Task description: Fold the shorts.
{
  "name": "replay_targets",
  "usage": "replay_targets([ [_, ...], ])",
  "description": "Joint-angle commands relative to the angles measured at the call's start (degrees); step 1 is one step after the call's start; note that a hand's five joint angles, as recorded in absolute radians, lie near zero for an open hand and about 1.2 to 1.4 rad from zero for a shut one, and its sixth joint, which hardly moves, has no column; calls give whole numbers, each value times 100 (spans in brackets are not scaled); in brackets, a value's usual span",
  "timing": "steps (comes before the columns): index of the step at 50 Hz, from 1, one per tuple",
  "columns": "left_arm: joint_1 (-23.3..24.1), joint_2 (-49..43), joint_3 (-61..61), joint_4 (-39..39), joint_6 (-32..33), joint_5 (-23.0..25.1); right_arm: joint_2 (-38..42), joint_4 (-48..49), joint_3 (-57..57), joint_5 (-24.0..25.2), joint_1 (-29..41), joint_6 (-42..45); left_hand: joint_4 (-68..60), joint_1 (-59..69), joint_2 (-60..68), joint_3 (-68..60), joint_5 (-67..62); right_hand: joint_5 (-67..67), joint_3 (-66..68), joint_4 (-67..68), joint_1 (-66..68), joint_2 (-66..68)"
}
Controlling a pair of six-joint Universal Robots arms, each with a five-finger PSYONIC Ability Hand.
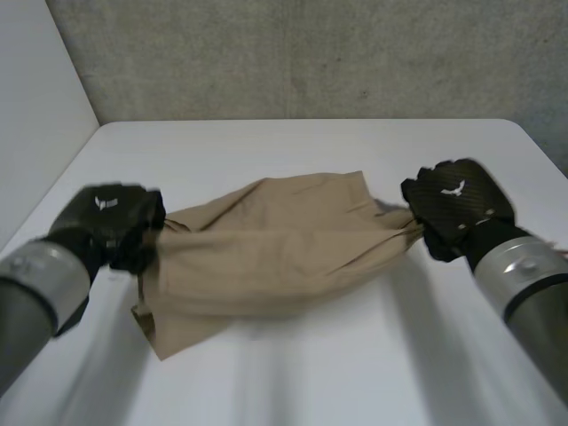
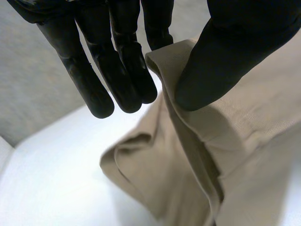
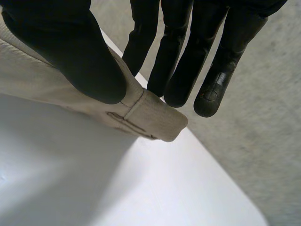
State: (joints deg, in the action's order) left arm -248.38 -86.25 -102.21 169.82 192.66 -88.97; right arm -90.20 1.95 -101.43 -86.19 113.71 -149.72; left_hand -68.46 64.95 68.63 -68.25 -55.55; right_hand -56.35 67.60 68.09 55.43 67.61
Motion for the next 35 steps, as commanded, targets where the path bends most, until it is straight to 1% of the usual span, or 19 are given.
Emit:
replay_targets([
  [1, 26, 785, -651, -801, 78, 582, -735, -1474, 334, 32, -252, 557, -1154, 1505, 1137, -1175, -1445, -1365, 1240, 1191, 2457, 1239],
  [2, 35, 968, -765, -1045, 70, 731, -779, -1643, 352, 41, -279, 602, -1154, 1505, 1137, -1175, -1445, -1365, 1240, 1191, 2457, 1239],
  [4, 44, 1128, -845, -1258, 52, 872, -876, -2151, 439, 67, -323, 751, -1154, 1505, 1137, -1175, -1445, -1365, 1240, 1191, 2457, 1239],
  [6, 44, 1329, -906, -1538, 43, 1091, -903, -2391, 475, 111, -314, 830, -1154, 1505, 1137, -1175, -1445, -1365, 1240, 1191, 2457, 1239],
  [8, 35, 1409, -906, -1636, 43, 1198, -903, -2706, 501, 207, -323, 927, -1154, 1505, 1137, -1175, -1445, -1365, 1240, 1191, 2457, 1239],
  [10, -17, 1515, -906, -1733, 43, 1330, -903, -2839, 502, 278, -323, 989, -1154, 1505, 1137, -1175, -1445, -1365, 1240, 1191, 2457, 1239],
  [15, -53, 1427, -906, -1646, 78, 1418, -780, -2858, 379, 454, -367, 1121, -1154, 1505, 1137, -1175, -1445, -1365, 1240, 1191, 2457, 1239],
  [18, -44, 1016, -906, -1383, 87, 1383, -167, -2805, 317, 506, -367, 1191, -1154, 1505, 1137, -1175, -1445, -1365, 1240, 1191, 2457, 1239],
  [19, -44, 849, -898, -1269, 87, 1383, 305, -2692, 360, 507, -315, 1191, -1154, 1505, 1137, -1175, -1445, -1365, 1240, 1191, 2457, 1239],
  [20, -44, 499, -819, -1024, 87, 1374, 467, -2612, 378, 507, -306, 1191, -1154, 1505, 1137, -1175, -1445, -1365, 1240, 1191, 2457, 1239],
  [23, -44, 5, -652, -653, 78, 1330, 1011, -2166, 536, 480, -288, 1182, -1154, 1505, 1137, -1175, -1445, -1365, 1240, 1191, 2457, 1239],
  [24, -44, -336, -460, -435, 70, 1321, 1091, -2068, 580, 471, -297, 1174, -1154, 1505, 1137, -1175, -1445, -1365, 1240, 1191, 2457, 1239],
  [27, -44, -918, -47, -196, 69, 1278, 1381, -1691, 948, 436, -279, 1121, -1154, 1505, 1137, -1175, -1445, -1365, 1240, 1191, 2457, 1239],
  [28, -44, -1259, 364, -91, 69, 1156, 1461, -1610, 1089, 419, -271, 1103, -1154, 1505, 1137, -1175, -1445, -1365, 1240, 1191, 2457, 1239],
  [30, -44, -1560, 884, -46, 69, 927, 1636, -1443, 1431, 375, -270, 1068, -1154, 1505, 1137, -1175, -1445, -1365, 1240, 1191, 2457, 1239],
  [31, -44, -1692, 1174, -46, 69, 787, 1750, -1286, 1842, 296, -253, 1007, -1154, 1505, 1137, -1175, -1445, -1365, 1240, 1191, 2457, 1239],
  [32, -27, -1902, 1812, -28, 69, 455, 1786, -1206, 2055, 235, -253, 954, -1154, 1505, 1137, -1175, -1445, -1365, 1240, 1191, 2457, 1239],
  [34, 44, -2053, 2544, -28, 69, 84, 1804, -1048, 2459, 120, -235, 814, -1154, 1505, 1137, -1175, -1445, -1365, 1240, 1191, 2457, 1239],
  [35, 44, -2105, 2922, -28, 78, -83, 1796, -830, 2888, -2, -192, 648, -1154, 1505, 1137, -1175, -1445, -1365, 1240, 1191, 2457, 1239],
])
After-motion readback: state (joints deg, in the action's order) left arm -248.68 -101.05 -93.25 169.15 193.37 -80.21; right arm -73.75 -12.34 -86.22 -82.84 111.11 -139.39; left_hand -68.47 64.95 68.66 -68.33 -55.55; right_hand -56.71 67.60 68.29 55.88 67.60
